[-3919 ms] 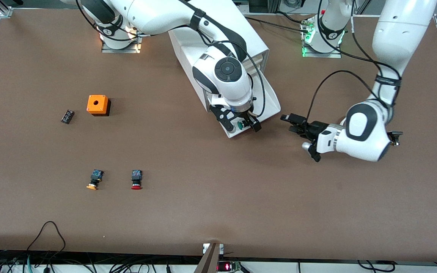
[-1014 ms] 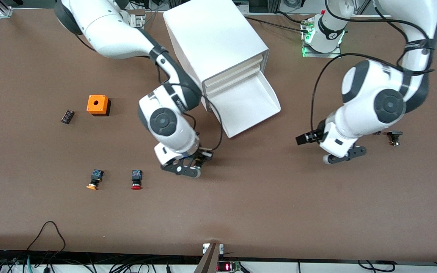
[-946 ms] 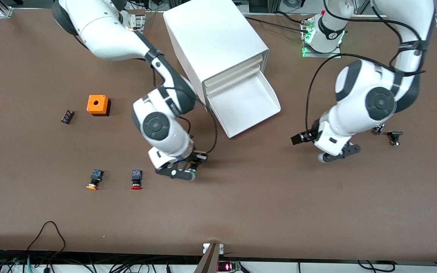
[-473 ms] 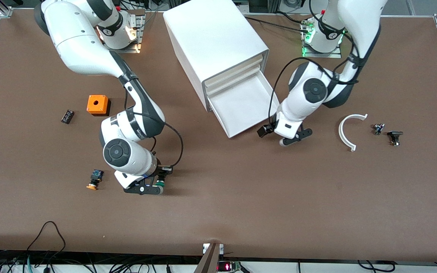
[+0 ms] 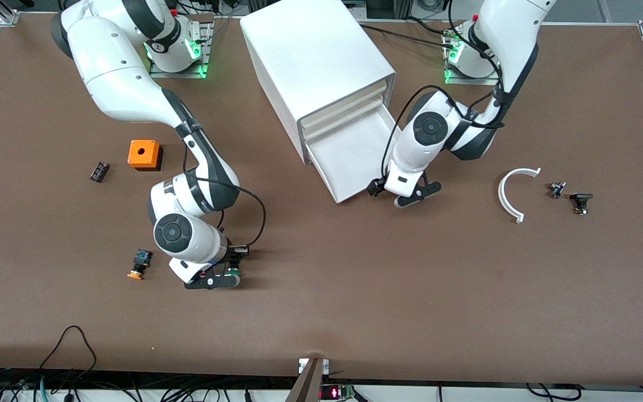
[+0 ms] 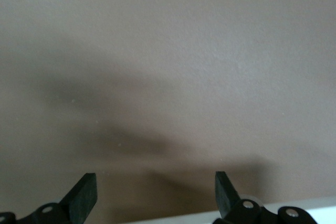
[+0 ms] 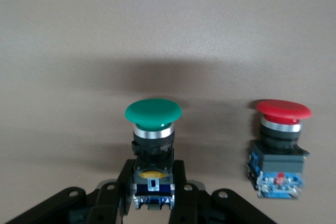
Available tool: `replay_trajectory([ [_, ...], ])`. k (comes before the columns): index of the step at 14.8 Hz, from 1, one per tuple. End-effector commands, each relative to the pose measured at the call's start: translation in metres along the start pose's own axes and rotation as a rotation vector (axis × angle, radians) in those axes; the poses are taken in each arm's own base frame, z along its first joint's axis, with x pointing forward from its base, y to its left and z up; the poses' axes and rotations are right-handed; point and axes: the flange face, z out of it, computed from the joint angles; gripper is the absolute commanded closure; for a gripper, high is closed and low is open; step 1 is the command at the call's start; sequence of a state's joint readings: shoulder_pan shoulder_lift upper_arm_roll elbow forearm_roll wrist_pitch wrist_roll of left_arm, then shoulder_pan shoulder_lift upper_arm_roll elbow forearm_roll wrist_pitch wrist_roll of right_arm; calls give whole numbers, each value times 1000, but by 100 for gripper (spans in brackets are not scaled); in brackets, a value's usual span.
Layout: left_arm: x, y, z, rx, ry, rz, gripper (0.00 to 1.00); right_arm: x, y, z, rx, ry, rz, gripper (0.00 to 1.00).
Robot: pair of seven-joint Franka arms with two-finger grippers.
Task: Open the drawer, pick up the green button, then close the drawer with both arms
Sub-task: 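Carry the green button beside the red button while the left gripper reaches the drawer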
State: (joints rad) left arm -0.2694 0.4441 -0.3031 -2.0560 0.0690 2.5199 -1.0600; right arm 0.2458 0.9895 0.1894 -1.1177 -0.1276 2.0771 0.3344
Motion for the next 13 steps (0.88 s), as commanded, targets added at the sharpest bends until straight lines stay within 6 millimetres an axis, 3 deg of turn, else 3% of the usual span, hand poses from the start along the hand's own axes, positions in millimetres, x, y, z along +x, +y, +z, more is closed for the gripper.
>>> replay_trajectory([
  [1, -6, 3, 7, 29, 0, 3, 1, 0, 1, 12, 0, 8, -28, 100],
  [2, -17, 8, 11, 44, -11, 20, 1, 1, 1, 11, 2, 19, -28, 89],
  [3, -22, 8, 11, 62, -20, 23, 1, 2, 2, 10, 3, 23, -31, 61],
  [4, -25, 7, 12, 87, -32, 29, 1, 4, 7, 8, 1, 25, -28, 20],
  [5, -33, 9, 12, 102, -51, 35, 1, 6, 12, 5, -5, 32, -24, 1],
  [8, -57, 20, 17, 102, -82, 67, 1, 14, 35, -7, -1, 42, 3, 1],
  [13, -90, 31, 17, 116, -117, 108, 1, 22, 75, -53, 0, 59, 8, 1],
])
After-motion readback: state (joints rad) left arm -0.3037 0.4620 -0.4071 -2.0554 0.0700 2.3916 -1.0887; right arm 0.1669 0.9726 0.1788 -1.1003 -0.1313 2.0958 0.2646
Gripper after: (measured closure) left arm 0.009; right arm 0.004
